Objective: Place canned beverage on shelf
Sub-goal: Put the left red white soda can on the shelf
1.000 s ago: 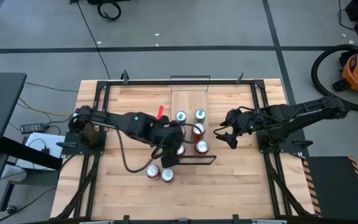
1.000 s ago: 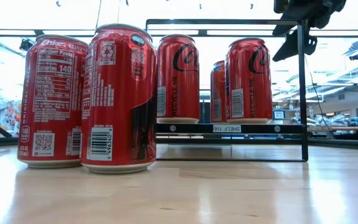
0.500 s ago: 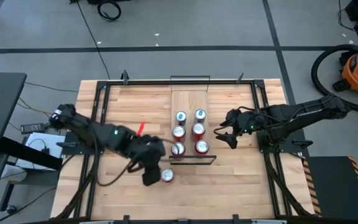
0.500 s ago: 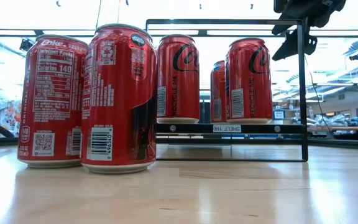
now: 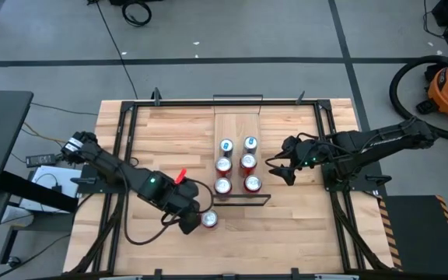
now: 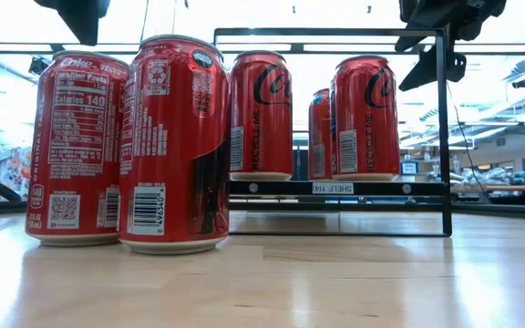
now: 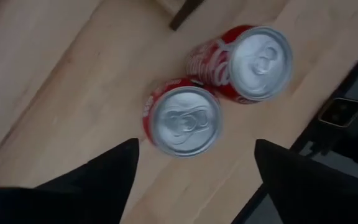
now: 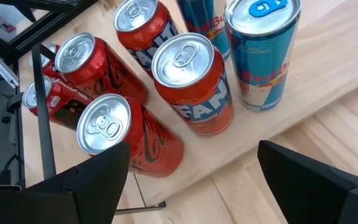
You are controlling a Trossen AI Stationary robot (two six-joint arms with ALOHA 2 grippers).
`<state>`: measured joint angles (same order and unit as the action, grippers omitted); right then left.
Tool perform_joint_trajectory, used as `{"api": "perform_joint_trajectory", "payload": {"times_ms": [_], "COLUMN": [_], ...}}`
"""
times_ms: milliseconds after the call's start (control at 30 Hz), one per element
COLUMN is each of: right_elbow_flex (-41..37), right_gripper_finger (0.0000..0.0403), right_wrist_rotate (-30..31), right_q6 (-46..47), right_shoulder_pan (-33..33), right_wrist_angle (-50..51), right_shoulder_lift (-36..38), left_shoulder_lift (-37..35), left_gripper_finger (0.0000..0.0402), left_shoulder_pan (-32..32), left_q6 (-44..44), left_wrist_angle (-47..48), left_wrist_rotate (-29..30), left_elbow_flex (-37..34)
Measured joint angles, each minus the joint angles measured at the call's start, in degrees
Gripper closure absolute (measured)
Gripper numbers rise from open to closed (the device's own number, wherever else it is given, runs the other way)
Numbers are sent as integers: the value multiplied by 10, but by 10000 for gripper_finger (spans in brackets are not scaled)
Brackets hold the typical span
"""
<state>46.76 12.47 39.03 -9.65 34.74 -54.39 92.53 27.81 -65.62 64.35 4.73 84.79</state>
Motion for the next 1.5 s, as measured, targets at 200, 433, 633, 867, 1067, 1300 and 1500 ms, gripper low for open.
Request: {"api": "perform_joint_trajectory", "payload": {"times_ms": [200,433,633,867,1067,1300,1500], "right_elbow_flex": [0,0,0,0,0,0,0], "right_gripper_finger": [39,39,39,39,39,39,39], "right_wrist_rotate": [2,3,3,10,10,13,13], "right_q6": [-1,-4,-4,-4,-4,-4,-2], "right_shoulder_pan": [0,0,0,0,0,0,0], "right_wrist_angle": [0,0,0,0,0,0,0], "right_shoulder_lift": [-1,-1,-1,-1,-1,-1,-1], "left_shoulder_lift": [1,1,1,2,2,1,0], "left_gripper_finger": [40,28,28,28,44,90,98], "left_shoulder_pan": [-1,-10,-10,-10,-10,-10,-10], "left_q6": [9,19,9,25,109,330,528], "left_wrist_angle": [-50,-112,-140,-146,-145,-150,-149], "left_wrist_rotate": [-3,-21,-27,-12,1,1,-1], "left_elbow_flex": [-36,-84,-125,-141,-141,-140,-139]}}
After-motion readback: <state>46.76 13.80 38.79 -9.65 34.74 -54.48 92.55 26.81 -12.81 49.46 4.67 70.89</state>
